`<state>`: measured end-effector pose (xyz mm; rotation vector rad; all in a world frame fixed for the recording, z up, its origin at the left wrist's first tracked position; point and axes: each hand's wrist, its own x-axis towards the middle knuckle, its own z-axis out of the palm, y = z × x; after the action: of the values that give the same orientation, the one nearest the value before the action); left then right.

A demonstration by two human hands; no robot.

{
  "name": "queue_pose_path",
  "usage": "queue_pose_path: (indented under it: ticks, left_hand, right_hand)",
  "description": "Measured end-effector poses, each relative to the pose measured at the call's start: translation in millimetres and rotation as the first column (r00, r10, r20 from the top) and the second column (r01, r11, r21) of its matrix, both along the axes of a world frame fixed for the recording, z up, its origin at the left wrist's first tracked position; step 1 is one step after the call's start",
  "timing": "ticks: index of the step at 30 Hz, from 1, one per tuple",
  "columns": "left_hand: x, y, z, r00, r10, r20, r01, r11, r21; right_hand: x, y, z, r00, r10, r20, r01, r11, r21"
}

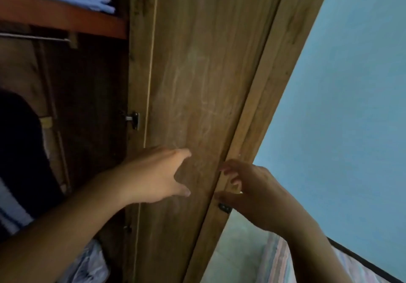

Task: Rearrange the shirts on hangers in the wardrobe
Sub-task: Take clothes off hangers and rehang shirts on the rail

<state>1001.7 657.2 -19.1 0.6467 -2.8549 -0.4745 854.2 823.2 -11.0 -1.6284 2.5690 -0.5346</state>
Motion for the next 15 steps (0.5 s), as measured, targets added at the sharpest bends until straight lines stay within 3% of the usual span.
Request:
queue_pose_path:
  ticks: [4, 15]
  left_hand:
    - [38.4, -21.6, 2.0, 0.986, 0.166, 0.032, -0.165, 0.986, -0.016]
    - [132.4, -110.0, 5.2, 0.912, 0.396, 0.104, -0.394, 0.918, -0.04]
  right_hand:
    - [10.5, -46.4, -5.4, 0.992, 0.125, -0.03, -0.125, 0.992, 0.007]
    - [72.5, -178.1, -12.9, 0.92, 0.392, 0.008, -0.392, 0.92, -0.032]
